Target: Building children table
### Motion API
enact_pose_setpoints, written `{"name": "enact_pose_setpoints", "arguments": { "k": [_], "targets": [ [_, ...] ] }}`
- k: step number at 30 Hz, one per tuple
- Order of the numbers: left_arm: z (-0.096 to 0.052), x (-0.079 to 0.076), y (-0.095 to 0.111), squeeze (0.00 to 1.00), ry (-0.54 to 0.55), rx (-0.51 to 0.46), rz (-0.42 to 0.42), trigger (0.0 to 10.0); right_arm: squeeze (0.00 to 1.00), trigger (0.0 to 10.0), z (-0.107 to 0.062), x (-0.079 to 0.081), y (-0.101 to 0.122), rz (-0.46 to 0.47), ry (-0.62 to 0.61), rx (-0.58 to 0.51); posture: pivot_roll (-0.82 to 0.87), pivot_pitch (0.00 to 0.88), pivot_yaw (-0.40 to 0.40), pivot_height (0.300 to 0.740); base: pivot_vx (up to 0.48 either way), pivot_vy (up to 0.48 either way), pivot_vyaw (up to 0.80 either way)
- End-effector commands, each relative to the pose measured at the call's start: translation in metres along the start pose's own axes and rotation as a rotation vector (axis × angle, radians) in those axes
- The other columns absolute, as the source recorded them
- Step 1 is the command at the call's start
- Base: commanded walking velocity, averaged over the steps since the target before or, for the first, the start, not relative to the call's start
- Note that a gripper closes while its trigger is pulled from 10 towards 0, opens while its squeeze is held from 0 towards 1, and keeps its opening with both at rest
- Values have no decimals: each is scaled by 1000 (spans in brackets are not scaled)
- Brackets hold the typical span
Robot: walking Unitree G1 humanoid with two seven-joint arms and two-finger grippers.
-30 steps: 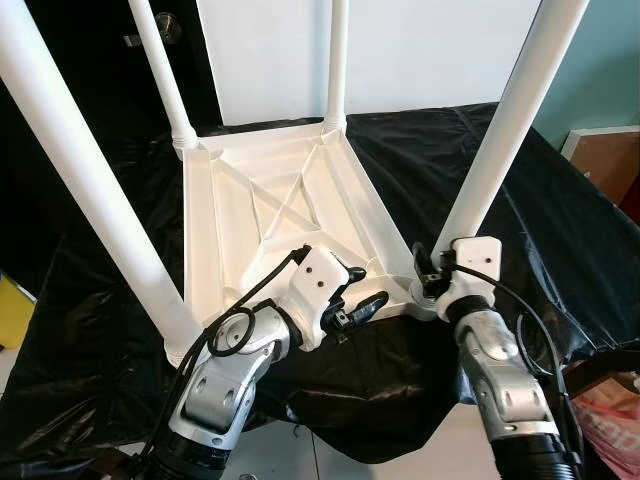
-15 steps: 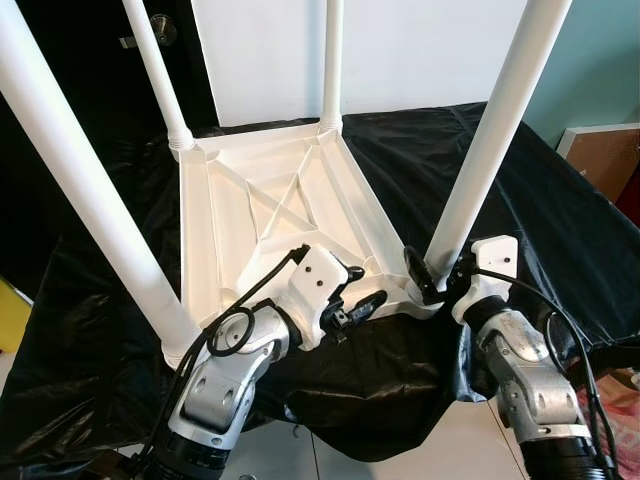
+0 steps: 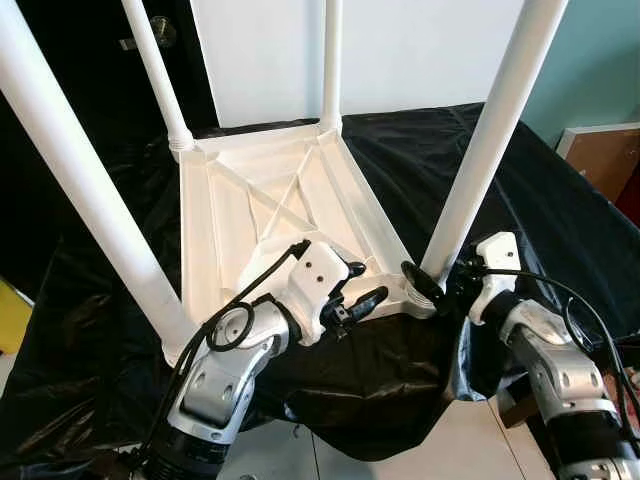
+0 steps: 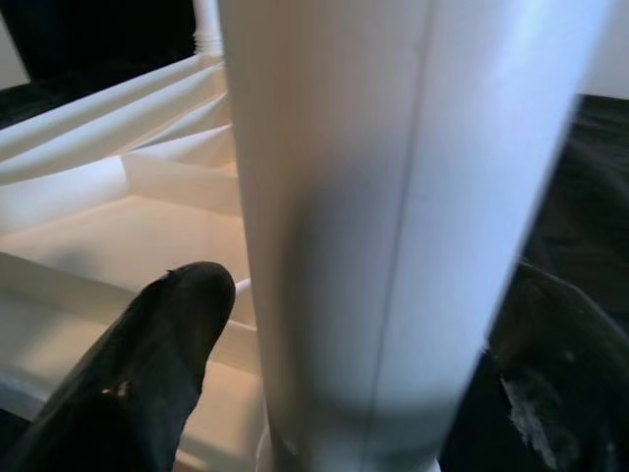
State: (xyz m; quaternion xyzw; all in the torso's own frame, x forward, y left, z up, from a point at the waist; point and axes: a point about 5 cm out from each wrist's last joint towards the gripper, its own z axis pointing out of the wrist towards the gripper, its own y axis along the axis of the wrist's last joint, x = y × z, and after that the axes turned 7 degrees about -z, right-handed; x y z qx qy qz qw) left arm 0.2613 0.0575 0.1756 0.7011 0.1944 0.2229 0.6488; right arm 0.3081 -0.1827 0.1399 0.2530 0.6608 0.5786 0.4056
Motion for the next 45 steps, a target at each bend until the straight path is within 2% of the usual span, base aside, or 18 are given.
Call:
{"name": "enact_pose_setpoints", "arguments": {
  "k": [1, 2, 3, 14, 15, 22, 26, 28, 31, 38, 45],
  "targets": [
    [-1, 0, 0, 0, 28, 5, -5, 10000, 0, 4706, 3, 0, -2, -16, 27, 8, -102, 49, -1, 740, 0, 0, 0],
    [-1, 0, 0, 0, 27, 5, -4, 10000, 0, 4706, 5, 0, -2, -18, 37, 9, -102, 49, -1, 740, 0, 0, 0],
    [-1, 0, 0, 0, 27, 6, -3, 10000, 0, 0, 7, 0, -3, -16, 44, 10, -98, 51, -4, 740, 0, 0, 0],
    [-1, -2, -2, 0, 37, 5, -12, 10000, 0, 0, 4, -5, -13, 5, 76, 34, -97, 53, -16, 740, 0, 0, 0],
    [-1, -2, -2, 0, 37, 5, -13, 10000, 0, 10000, 4, -5, -14, 13, 70, 35, -100, 54, -17, 740, 0, 0, 0],
    [0, -2, -2, 0, 36, 2, -15, 10000, 0, 10000, 4, -4, -15, 35, 35, 29, -108, 53, -19, 740, 0, 0, 0],
    [1, -3, -2, 0, 31, 2, -18, 10000, 0, 10000, 4, -2, -16, 25, -48, 39, -118, 52, -18, 740, 0, 0, 0],
    [1, -3, -2, 0, 31, 2, -18, 10000, 0, 10000, 4, -2, -16, 25, -48, 39, -118, 52, -18, 740, 0, 0, 0],
    [1, -3, -3, 0, 27, 2, -19, 10000, 0, 10000, 3, 1, -15, 12, -135, 53, -123, 51, -20, 740, 0, 0, 0],
    [2, -4, -4, 0, 23, 4, -21, 10000, 0, 10000, 3, 11, -13, 31, -221, 54, -128, 50, -24, 740, 0, 0, 0],
    [4, -7, -5, 0, 5, 6, -26, 10000, 0, 10000, 3, 25, -17, 70, -410, 94, -146, 48, -15, 740, 0, 0, 0]
  ]
}}
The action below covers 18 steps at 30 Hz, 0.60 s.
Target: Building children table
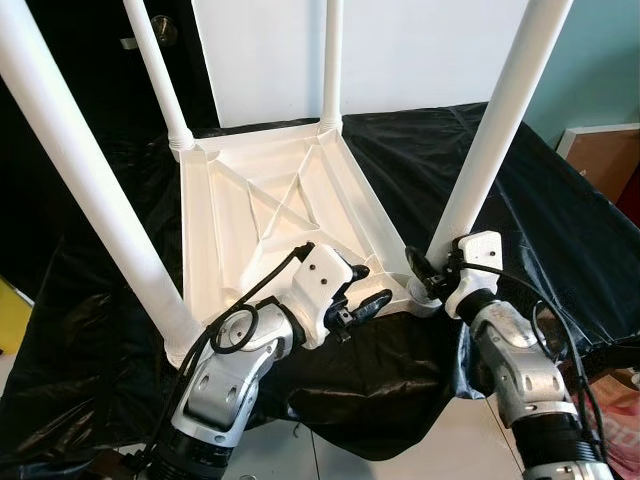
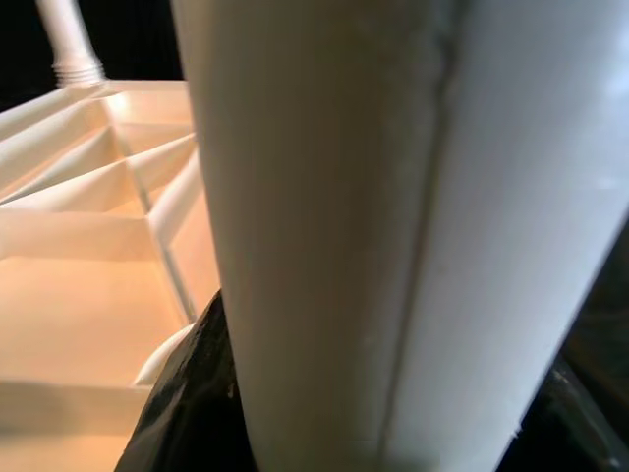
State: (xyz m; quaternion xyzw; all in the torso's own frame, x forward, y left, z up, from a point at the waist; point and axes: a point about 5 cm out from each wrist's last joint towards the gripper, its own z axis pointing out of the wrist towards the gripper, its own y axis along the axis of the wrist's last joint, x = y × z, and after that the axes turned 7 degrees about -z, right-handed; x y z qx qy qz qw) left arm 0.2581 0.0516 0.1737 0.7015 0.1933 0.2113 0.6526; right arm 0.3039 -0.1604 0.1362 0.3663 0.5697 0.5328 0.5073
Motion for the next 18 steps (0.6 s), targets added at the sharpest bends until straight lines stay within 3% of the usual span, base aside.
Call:
{"name": "enact_pose_setpoints", "arguments": {
  "k": [1, 10, 18],
  "targets": [
    [0, 0, -3, 0, 21, 7, -9, 10000, 0, 10000, -8, 2, -20, 15, -102, 113, -147, 46, -16, 740, 0, 0, 0],
    [0, 4, -1, 0, 24, 2, -5, 10000, 0, 10000, -16, 10, -24, 39, -305, 162, -149, 39, -15, 740, 0, 0, 0],
    [-2, 4, 1, 0, 26, -3, 0, 10000, 0, 10000, -17, 21, -11, 49, -333, 117, -151, 33, -15, 740, 0, 0, 0]
  ]
}}
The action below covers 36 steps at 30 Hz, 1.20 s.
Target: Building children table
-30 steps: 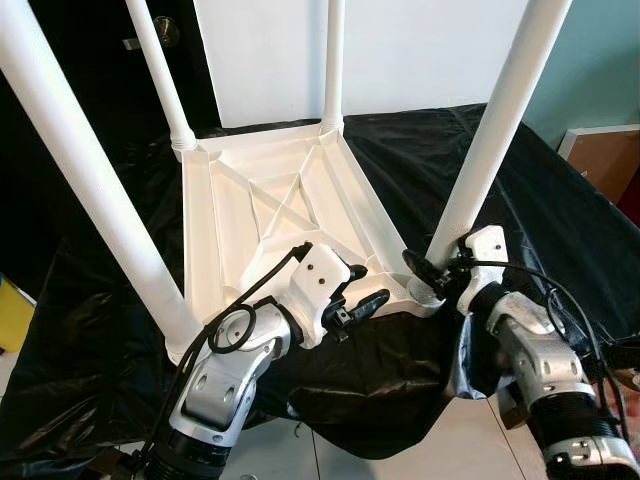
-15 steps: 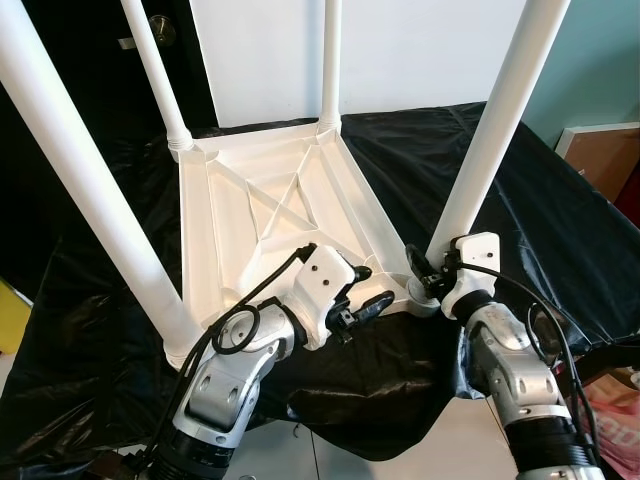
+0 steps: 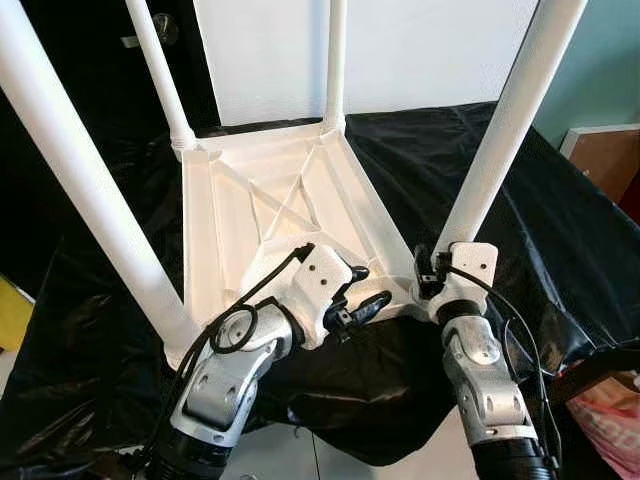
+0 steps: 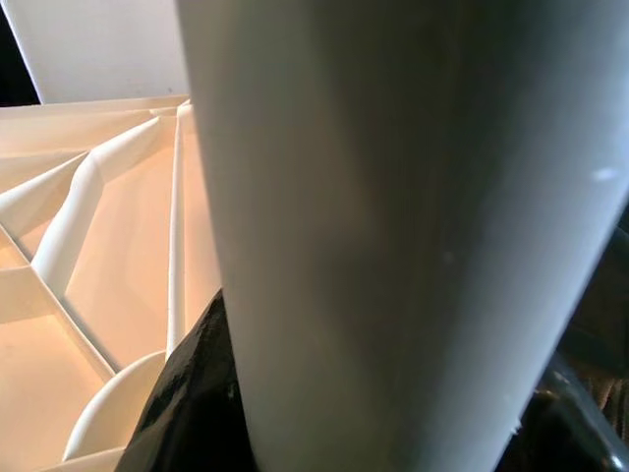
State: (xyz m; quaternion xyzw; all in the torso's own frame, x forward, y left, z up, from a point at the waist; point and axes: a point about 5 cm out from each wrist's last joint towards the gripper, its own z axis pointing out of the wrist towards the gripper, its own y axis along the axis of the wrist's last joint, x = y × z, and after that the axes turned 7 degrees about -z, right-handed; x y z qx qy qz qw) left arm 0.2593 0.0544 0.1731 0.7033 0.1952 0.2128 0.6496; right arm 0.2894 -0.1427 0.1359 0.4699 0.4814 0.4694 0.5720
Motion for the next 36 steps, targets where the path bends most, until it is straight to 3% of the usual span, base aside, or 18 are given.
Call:
{"name": "enact_pose_setpoints", "arguments": {
  "k": [1, 5, 6, 7, 8, 13, 15, 18, 19, 20, 23, 29, 35, 36],
  "targets": [
    [0, 2, 2, 0, 21, -9, -1, 10000, 0, 10000, -7, -2, -16, -13, -14, 79, -151, 33, -15, 740, 0, 0, 0],
    [0, 3, 7, 0, 21, -22, 2, 10000, 0, 10000, -5, -1, -6, -11, -19, 46, -150, 23, -16, 740, 0, 0, 0],
    [1, 3, 9, 0, 22, -31, 2, 10000, 514, 10000, -3, -2, -1, -1, -28, 35, -148, 16, -13, 740, 0, 0, 0],
    [1, 3, 9, 0, 22, -31, 2, 10000, 514, 10000, -3, -2, -1, -1, -28, 35, -148, 16, -13, 740, 0, 0, 0],
    [1, 3, 9, 0, 23, -33, 8, 10000, 1000, 10000, -2, -1, 0, 8, -12, 21, -149, 19, -12, 740, 0, 0, 0],
    [0, 5, 11, 0, 21, -38, 7, 10000, 1000, 10000, -1, -1, 7, 14, 0, -4, -154, 23, -5, 740, 0, 0, 0],
    [0, 7, 10, 0, 17, -31, 12, 10000, 1000, 10000, 0, -1, 18, 35, 78, -53, -166, 30, 2, 740, 0, 0, 0],
    [0, 8, 9, 0, 17, -30, 12, 10000, 1000, 10000, 0, -2, 20, 30, 99, -68, -167, 30, 3, 740, 0, 0, 0],
    [-1, 8, 9, 0, 16, -29, 11, 10000, 0, 10000, 0, -4, 22, 34, 128, -75, -169, 35, 5, 740, 0, 0, 0],
    [-1, 7, 9, 0, 11, -23, 11, 10000, 0, 10000, -2, -9, 25, 35, 194, -88, -172, 40, 8, 740, 0, 0, 0],
    [-2, 7, 9, 0, 10, -22, 11, 10000, 0, 10000, -2, -10, 26, 36, 210, -90, -172, 40, 8, 740, 0, 0, 0],
    [-7, 0, 3, 0, -19, 2, -6, 10000, 0, 10000, -1, -26, 22, -17, 427, -83, -162, 81, 21, 740, 0, 0, 0],
    [-9, -2, 1, 0, -28, 8, -13, 10000, 0, 10000, 1, -29, 14, -52, 507, -49, -165, 90, 28, 740, 0, 0, 0],
    [-8, -2, 2, 0, -32, 9, -14, 10000, 0, 0, 6, -27, 3, -80, 592, -8, -162, 99, 27, 740, 0, 0, 0]
  ]
}}
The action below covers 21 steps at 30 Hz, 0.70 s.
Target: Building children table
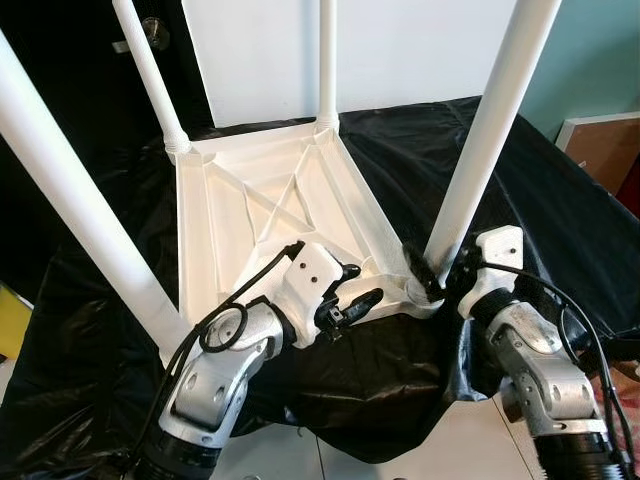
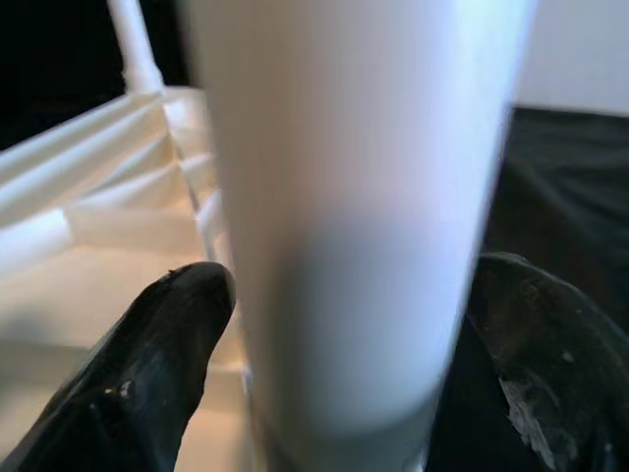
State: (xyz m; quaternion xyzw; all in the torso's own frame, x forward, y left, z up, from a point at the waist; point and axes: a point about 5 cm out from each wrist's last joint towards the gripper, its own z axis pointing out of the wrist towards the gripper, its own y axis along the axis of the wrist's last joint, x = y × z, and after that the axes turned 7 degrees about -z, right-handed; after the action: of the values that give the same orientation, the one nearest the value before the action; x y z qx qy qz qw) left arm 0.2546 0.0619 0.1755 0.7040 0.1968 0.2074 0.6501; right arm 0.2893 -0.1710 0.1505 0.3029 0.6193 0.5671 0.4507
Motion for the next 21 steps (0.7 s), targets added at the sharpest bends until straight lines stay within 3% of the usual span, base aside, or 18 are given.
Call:
{"name": "enact_pose_setpoints", "arguments": {
  "k": [1, 5, 10, 11, 21],
  "targets": [
    [1, -3, 0, 0, -26, 6, -5, 10000, 0, 0, 3, 1, -8, -4, 64, 34, -162, 99, 27, 740, 0, 0, 0],
    [0, -4, -1, 0, -25, 10, -10, 10000, 0, 0, 7, 4, -23, 16, 117, 74, -158, 108, 20, 740, 0, 0, 0],
    [-2, -4, 1, 0, 1, 8, -26, 10000, 0, 0, 9, 10, -29, 71, 54, 97, -142, 124, 0, 740, 0, 0, 0],
    [-3, -4, 0, 0, 9, 9, -32, 10000, 0, 10000, 9, 14, -29, 87, 32, 93, -136, 129, -5, 740, 0, 0, 0],
    [-7, -8, -4, 0, 18, 18, -44, 10000, 0, 10000, 8, 35, -34, 125, -103, 86, -126, 126, -10, 740, 0, 0, 0]
  ]
}}
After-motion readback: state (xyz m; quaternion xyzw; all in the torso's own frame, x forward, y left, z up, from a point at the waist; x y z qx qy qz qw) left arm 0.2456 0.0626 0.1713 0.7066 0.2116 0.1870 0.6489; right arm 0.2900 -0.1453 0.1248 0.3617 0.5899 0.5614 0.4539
